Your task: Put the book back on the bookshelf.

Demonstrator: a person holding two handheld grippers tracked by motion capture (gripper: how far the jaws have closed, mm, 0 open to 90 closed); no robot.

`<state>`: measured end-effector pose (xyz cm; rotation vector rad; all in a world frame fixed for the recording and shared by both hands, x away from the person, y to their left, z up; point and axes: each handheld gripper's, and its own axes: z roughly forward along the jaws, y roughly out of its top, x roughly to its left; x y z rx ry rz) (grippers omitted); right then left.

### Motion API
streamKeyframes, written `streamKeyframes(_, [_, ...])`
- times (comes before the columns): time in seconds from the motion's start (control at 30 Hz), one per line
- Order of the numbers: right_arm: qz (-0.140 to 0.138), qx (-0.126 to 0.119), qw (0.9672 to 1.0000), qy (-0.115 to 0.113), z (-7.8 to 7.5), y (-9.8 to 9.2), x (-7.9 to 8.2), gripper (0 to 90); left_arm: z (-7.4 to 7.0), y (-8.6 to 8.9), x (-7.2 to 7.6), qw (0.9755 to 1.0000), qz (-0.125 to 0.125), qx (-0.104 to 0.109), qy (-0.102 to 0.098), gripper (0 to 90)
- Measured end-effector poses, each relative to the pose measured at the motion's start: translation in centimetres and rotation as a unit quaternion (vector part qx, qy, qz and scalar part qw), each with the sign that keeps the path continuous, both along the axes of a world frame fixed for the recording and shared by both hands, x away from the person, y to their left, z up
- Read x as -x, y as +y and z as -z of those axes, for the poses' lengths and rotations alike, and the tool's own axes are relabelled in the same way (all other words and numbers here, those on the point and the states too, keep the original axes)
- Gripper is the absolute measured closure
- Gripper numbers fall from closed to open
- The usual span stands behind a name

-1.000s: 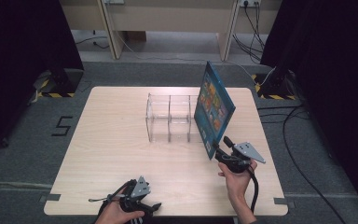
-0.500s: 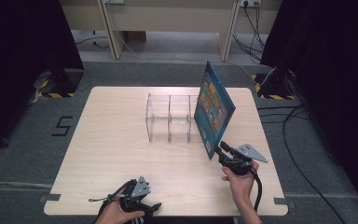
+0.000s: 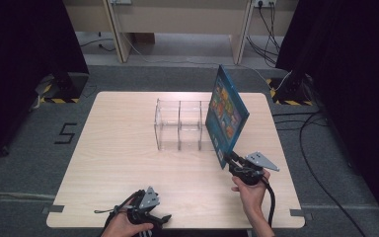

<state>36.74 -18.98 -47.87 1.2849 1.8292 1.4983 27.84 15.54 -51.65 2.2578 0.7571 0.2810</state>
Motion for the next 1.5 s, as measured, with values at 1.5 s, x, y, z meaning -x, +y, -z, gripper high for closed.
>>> streamKeyframes(1.5, [0.009,-0.075,0.9964,0.039,0.2,0.7,-0.1,48.7,0.0,-0.1,0.0,1.0,0.006,0.001,0.0,12.8])
